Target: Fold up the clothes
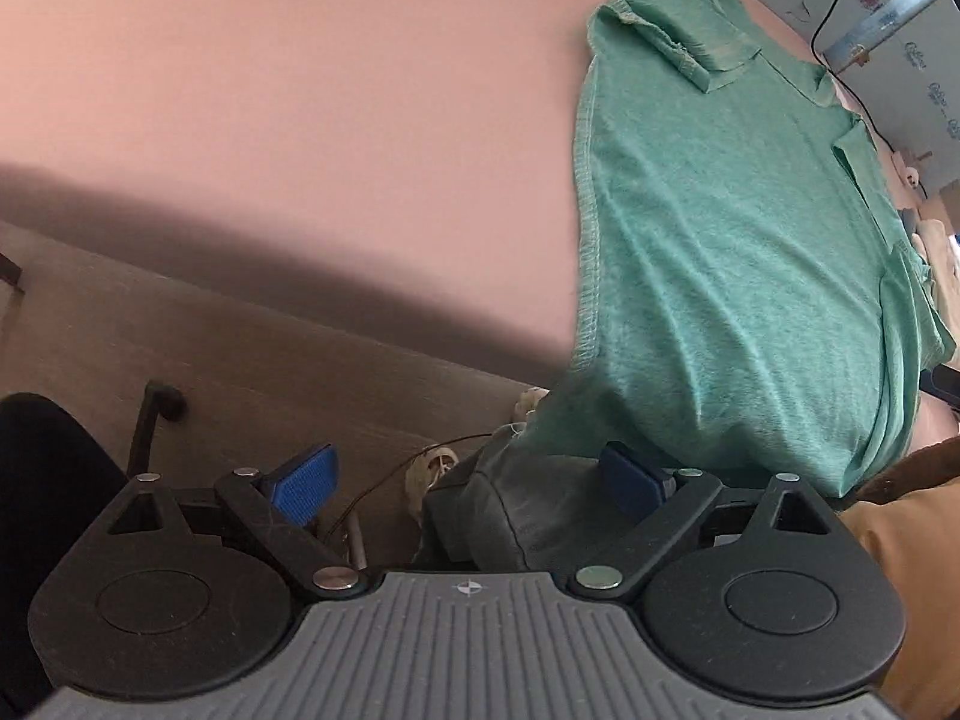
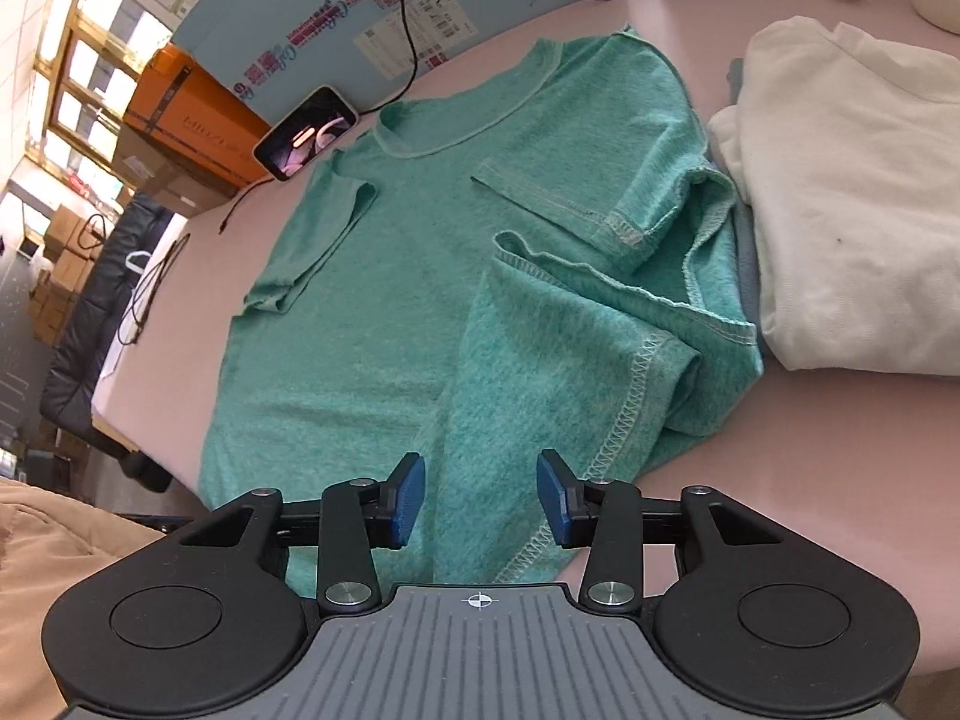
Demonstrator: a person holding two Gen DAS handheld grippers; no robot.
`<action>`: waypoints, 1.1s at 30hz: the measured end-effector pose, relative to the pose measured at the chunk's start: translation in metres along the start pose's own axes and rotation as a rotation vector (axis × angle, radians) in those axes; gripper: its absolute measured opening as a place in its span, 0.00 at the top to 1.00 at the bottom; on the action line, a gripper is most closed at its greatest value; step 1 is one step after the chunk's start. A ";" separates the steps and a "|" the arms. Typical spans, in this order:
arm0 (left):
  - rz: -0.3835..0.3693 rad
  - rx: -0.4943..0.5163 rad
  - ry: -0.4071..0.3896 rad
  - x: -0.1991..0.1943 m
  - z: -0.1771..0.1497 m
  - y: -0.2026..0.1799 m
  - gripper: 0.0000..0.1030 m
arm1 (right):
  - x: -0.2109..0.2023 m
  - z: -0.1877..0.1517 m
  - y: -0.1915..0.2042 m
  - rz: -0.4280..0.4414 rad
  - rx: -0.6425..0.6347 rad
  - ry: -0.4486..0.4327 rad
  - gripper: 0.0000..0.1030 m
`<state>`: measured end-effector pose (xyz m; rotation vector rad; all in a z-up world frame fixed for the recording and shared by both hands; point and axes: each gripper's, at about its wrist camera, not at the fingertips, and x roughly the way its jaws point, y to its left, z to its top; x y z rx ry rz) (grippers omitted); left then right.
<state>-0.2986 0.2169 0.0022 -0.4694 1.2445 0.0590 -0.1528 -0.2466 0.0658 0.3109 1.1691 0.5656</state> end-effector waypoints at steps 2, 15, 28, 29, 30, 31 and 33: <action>-0.060 -0.005 -0.044 0.011 -0.010 0.000 0.09 | 0.006 0.001 0.004 -0.011 -0.019 0.027 0.58; -0.147 0.139 -0.320 0.022 -0.027 -0.016 0.15 | -0.002 -0.002 0.013 -0.105 -0.052 0.061 0.55; -0.302 0.133 -0.267 0.008 -0.029 -0.028 0.96 | 0.014 0.003 0.032 -0.093 -0.113 0.103 0.55; -0.317 0.137 -0.260 0.002 -0.030 -0.028 0.97 | 0.015 0.003 0.033 -0.091 -0.117 0.104 0.55; -0.336 0.143 -0.255 -0.004 -0.030 -0.027 0.97 | 0.016 0.004 0.034 -0.088 -0.119 0.106 0.55; -0.363 0.152 -0.256 -0.012 -0.030 -0.027 0.97 | 0.017 0.004 0.034 -0.083 -0.120 0.109 0.55; -0.425 0.172 -0.277 -0.031 -0.027 -0.027 0.97 | 0.019 0.006 0.034 -0.075 -0.121 0.113 0.55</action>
